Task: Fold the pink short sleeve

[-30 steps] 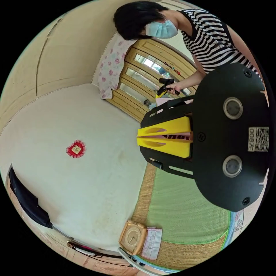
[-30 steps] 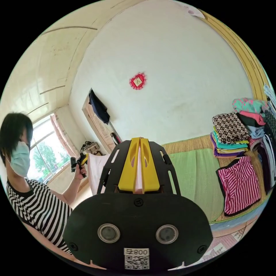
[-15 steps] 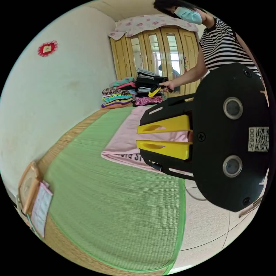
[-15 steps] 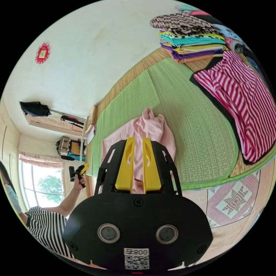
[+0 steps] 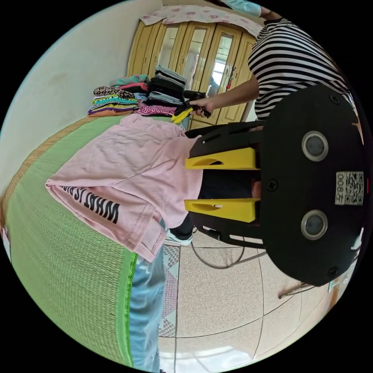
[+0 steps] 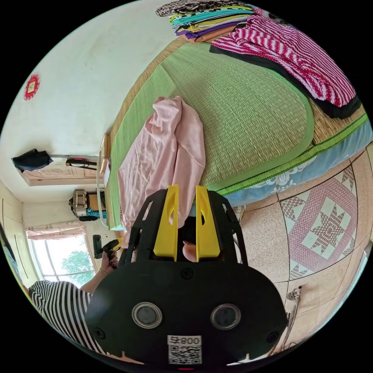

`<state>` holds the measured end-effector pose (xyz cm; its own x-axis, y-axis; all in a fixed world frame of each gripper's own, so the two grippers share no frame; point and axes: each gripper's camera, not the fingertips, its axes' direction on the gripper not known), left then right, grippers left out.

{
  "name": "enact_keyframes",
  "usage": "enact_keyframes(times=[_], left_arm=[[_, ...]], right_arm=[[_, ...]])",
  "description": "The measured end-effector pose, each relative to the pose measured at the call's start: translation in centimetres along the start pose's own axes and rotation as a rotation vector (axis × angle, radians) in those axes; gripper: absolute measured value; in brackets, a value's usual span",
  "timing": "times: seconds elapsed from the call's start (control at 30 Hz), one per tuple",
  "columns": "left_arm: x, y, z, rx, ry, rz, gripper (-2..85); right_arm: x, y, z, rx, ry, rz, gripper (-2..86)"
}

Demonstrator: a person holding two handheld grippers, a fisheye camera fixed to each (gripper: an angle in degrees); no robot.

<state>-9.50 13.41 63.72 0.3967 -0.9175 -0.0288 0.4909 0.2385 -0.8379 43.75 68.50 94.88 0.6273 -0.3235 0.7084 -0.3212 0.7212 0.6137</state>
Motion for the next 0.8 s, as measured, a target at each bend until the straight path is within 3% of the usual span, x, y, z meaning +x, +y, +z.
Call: enact_keyframes(times=[0.17,0.43,0.8], left_arm=[[-2.8,-1.9,1.5,-0.030,0.165,-0.122,9.2],[-2.1,-6.2,1.6,-0.092,0.163,-0.075,1.0],[-2.3,-7.6,-2.4,0.034,0.336,-0.052,0.3]], right_arm=[[0.7,-1.3,0.7,-0.004,0.002,0.029,6.3],[1.8,-2.5,1.0,-0.010,-0.002,0.065,1.0],[2.5,-0.1,-4.8,0.108,-0.121,0.033,0.4]])
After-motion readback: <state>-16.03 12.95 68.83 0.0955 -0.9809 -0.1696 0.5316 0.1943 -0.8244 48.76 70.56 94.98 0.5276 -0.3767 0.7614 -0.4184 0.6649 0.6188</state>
